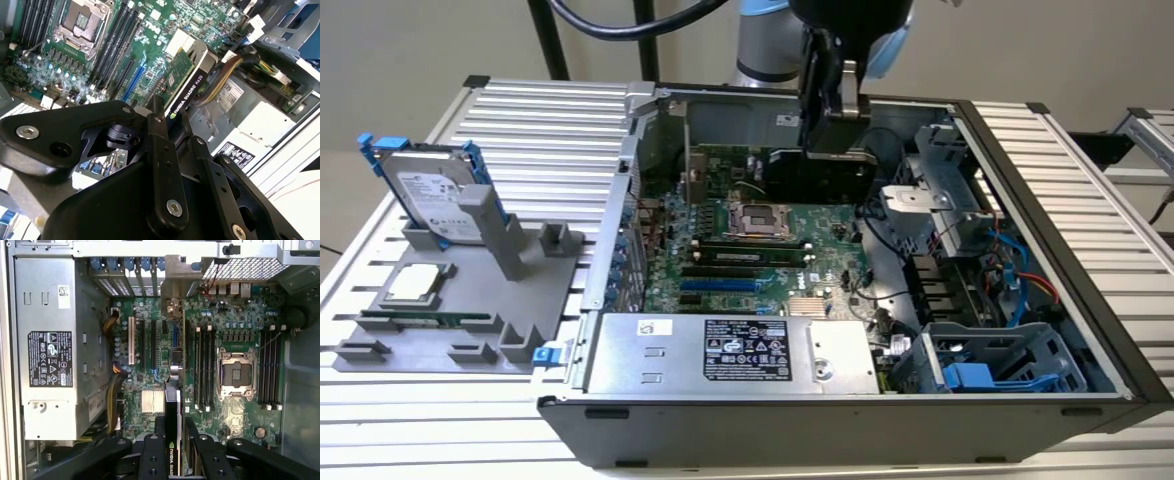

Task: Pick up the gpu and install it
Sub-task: 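Insert the gpu into the slot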

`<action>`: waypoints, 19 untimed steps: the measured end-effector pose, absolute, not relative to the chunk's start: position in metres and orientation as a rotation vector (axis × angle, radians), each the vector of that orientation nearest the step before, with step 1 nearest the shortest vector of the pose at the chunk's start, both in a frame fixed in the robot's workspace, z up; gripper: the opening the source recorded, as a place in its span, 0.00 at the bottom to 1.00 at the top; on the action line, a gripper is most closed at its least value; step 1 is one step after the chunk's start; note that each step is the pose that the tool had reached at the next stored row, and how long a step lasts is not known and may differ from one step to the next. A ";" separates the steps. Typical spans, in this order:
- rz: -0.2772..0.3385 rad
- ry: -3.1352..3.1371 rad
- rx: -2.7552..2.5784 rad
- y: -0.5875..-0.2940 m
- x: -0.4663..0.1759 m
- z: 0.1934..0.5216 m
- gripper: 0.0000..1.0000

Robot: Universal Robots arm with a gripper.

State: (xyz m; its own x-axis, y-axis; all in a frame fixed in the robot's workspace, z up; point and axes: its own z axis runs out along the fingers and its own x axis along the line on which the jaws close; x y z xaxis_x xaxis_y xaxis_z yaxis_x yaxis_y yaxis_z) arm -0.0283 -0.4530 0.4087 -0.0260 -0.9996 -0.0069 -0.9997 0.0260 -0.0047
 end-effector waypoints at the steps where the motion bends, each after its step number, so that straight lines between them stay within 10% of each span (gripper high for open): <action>1: 0.002 2.244 -2.187 -0.453 -0.029 0.409 0.00; 19: 0.002 2.244 -2.187 -0.450 -0.031 0.407 0.00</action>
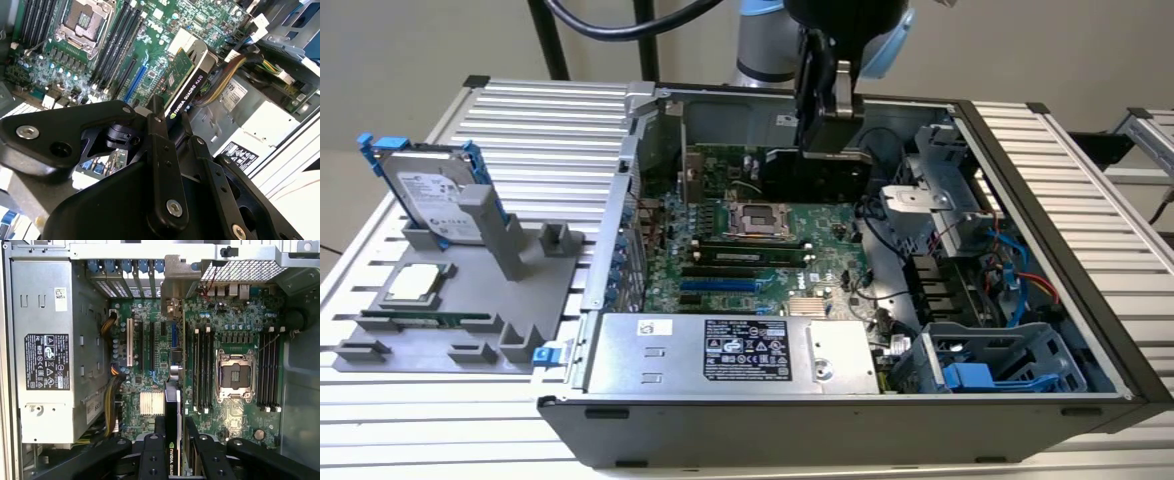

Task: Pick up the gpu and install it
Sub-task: 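Insert the gpu into the slot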

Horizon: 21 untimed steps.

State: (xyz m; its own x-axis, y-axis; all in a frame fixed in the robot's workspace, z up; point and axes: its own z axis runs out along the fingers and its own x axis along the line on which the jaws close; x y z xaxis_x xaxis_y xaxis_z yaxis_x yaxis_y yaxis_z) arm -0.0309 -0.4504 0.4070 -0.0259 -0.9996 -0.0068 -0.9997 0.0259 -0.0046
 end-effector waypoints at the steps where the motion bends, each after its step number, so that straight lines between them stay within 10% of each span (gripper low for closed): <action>1: 0.002 2.244 -2.187 -0.450 -0.031 0.407 0.00; 21: 0.002 2.244 -2.187 -0.450 -0.032 0.402 0.00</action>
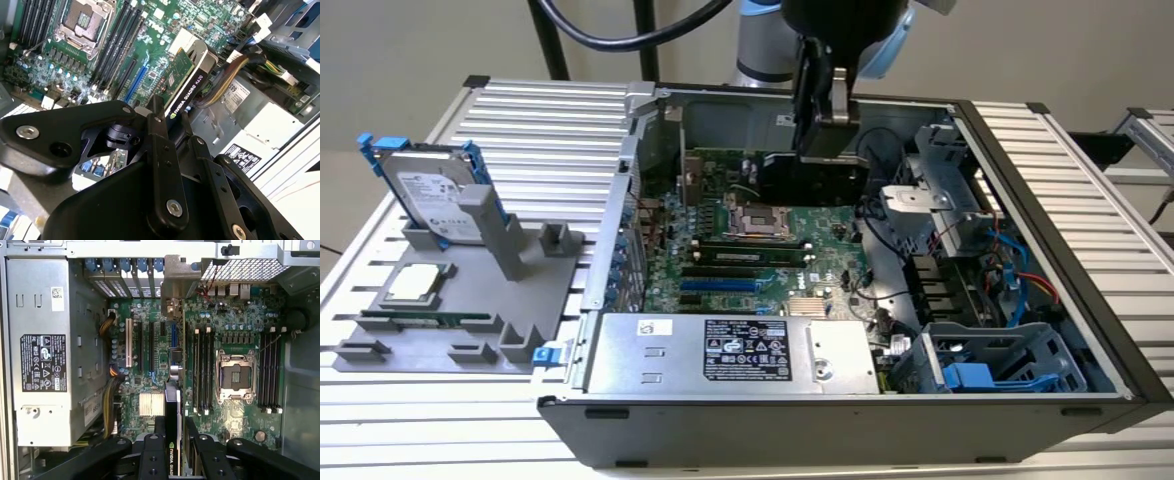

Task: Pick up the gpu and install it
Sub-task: 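Insert the gpu into the slot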

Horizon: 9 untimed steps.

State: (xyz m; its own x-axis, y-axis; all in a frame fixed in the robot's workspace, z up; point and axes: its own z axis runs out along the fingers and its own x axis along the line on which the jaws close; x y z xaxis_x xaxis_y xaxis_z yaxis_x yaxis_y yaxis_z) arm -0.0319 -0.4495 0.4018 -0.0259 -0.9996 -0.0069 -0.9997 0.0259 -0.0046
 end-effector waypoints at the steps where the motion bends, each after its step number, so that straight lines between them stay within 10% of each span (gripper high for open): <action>1: 0.002 2.244 -2.187 -0.449 -0.032 0.402 0.00; 9: 0.002 2.244 -2.187 -0.449 -0.032 0.400 0.00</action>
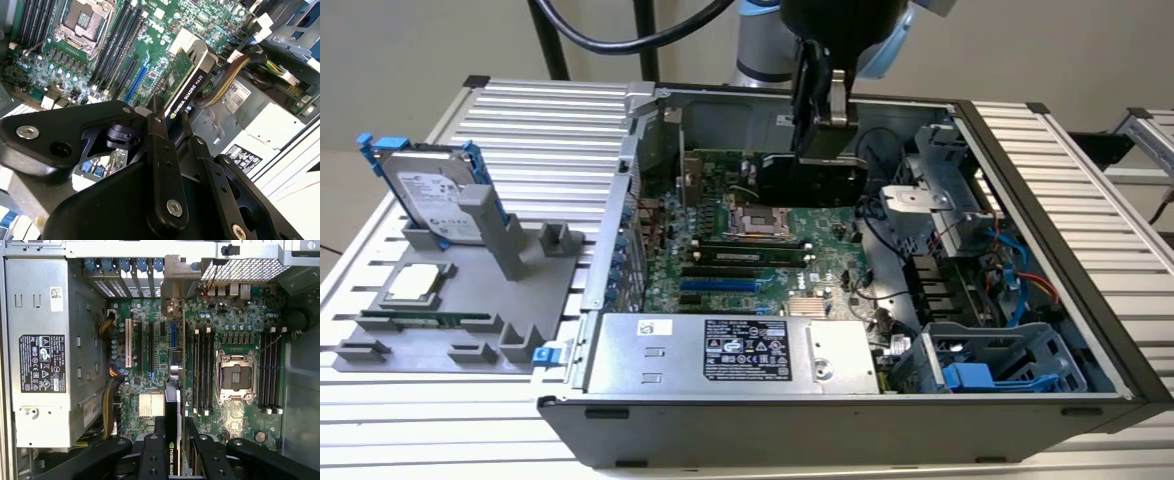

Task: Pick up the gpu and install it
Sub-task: 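Insert the gpu into the slot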

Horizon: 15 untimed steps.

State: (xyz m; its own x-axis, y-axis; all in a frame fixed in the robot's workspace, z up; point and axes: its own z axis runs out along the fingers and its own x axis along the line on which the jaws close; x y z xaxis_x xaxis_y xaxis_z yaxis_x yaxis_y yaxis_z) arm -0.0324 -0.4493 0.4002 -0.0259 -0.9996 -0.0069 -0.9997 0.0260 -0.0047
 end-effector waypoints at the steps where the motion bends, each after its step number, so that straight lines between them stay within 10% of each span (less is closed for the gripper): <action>1: 0.002 2.244 -2.187 -0.449 -0.032 0.400 0.00; 15: 0.002 2.244 -2.187 -0.449 -0.033 0.398 0.00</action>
State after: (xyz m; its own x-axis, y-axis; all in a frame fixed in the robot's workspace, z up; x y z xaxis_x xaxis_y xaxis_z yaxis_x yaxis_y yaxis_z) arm -0.0327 -0.4489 0.3976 -0.0259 -0.9996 -0.0068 -0.9997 0.0259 -0.0046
